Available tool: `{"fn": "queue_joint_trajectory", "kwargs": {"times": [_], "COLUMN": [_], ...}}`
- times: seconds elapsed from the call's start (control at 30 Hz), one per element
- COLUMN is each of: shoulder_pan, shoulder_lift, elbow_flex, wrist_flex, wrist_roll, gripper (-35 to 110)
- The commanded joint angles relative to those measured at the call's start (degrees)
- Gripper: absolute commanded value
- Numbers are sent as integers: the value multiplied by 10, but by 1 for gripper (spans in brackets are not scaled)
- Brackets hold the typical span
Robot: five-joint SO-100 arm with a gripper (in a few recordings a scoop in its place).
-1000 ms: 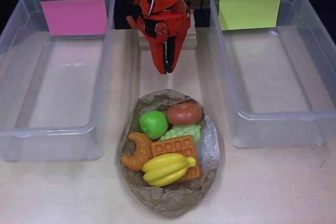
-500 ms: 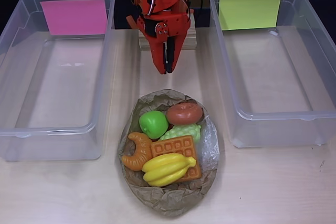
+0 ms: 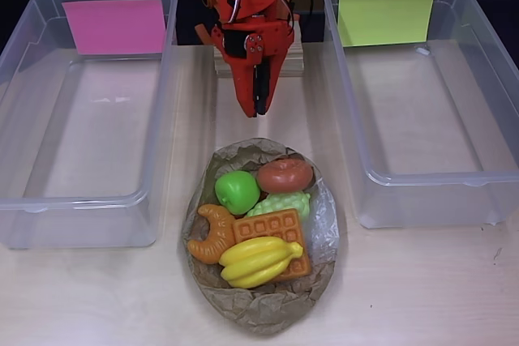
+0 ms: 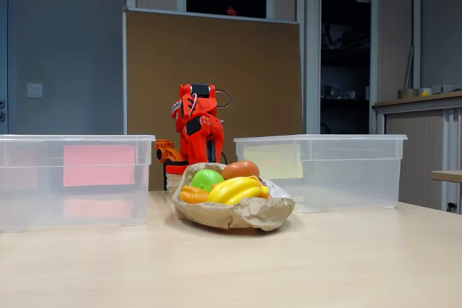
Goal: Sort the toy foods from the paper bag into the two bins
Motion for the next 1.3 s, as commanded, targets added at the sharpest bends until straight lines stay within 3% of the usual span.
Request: {"fn": "queue_joint_trajectory", "kwargs": {"times": [0.0, 0.23, 0.4, 0.7, 0.93, 1.27], "shoulder_pan": [-4, -15, -11, -21, -29, -27], "shoulder_lift": [10, -96, -301, -655, -847, -1100], "elbow_flex": [-41, -175, -312, -597, -760, -998], "wrist_flex": [-8, 1, -26, -36, -15, 1], "wrist_roll": [-121, -201, -212, -352, -355, -507], "gripper": [11, 10, 14, 13, 10, 20]}}
